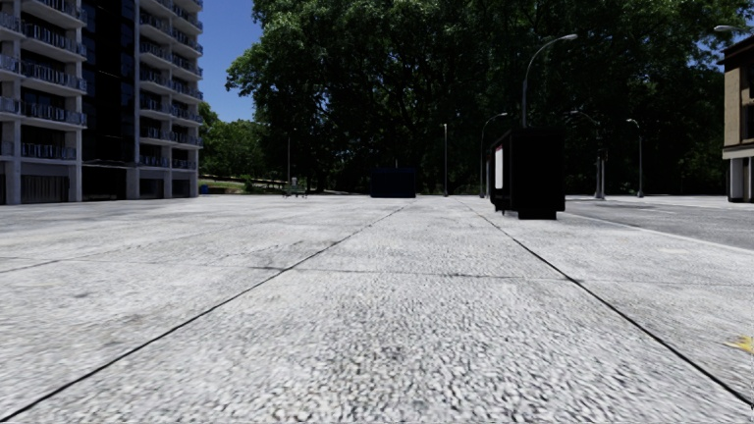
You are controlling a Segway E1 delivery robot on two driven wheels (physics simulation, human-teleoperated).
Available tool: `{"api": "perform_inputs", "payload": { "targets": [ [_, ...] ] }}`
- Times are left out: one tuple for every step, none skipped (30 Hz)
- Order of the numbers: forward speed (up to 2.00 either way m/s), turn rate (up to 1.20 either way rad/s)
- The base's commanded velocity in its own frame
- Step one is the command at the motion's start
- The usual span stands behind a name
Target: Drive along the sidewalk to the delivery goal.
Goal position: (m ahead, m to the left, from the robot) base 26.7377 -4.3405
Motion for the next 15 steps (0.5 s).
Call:
{"api": "perform_inputs", "payload": {
  "targets": [
    [2.0, 0.0],
    [2.0, 0.0],
    [2.0, 0.0],
    [2.0, 0.0],
    [2.0, 0.0],
    [2.0, 0.0],
    [2.0, 0.0],
    [2.0, 0.0],
    [2.0, 0.0],
    [2.0, 0.0],
    [2.0, 0.0],
    [2.0, 0.0],
    [2.0, 0.0],
    [2.0, 0.0],
    [2.0, 0.0]
  ]
}}
